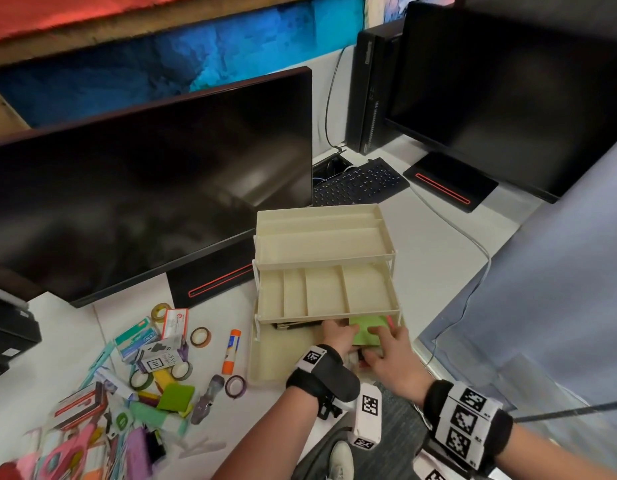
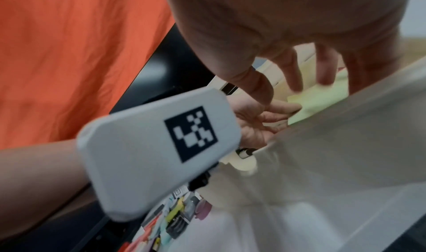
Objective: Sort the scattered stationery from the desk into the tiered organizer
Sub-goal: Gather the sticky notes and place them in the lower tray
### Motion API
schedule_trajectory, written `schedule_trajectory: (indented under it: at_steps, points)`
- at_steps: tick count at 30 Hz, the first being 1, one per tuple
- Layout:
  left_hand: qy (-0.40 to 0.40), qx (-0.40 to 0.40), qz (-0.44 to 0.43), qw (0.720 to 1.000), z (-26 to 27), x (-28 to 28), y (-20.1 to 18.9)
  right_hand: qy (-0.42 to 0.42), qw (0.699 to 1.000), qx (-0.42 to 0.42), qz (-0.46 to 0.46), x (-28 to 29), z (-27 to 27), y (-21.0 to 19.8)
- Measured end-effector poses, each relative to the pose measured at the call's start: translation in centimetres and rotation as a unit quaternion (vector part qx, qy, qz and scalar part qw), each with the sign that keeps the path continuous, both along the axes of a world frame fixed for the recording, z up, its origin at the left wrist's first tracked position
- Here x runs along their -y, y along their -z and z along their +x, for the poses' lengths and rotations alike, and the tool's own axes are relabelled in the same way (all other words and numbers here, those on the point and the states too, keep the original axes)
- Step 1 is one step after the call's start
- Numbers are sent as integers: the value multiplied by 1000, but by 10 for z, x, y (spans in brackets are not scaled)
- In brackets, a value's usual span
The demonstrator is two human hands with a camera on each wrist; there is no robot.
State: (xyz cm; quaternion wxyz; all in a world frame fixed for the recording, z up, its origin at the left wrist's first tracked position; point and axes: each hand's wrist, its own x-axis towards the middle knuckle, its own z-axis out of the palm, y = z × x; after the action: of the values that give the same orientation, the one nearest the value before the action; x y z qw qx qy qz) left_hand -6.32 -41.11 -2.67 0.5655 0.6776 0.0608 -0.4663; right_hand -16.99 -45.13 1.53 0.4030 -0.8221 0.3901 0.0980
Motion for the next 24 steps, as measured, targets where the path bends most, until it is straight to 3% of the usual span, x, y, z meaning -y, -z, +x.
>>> schedule_trajectory:
  at_steps: [6, 15, 24]
  points:
    - [6, -32, -18, 999, 3, 1, 2, -18, 1000, -17, 5, 12, 5, 8]
    - [196, -4, 19, 980, 1, -4, -12, -20, 999, -26, -3, 14, -2, 17]
    - [237, -3, 37, 971, -3, -2, -17, -29, 999, -18, -29, 17, 0, 24]
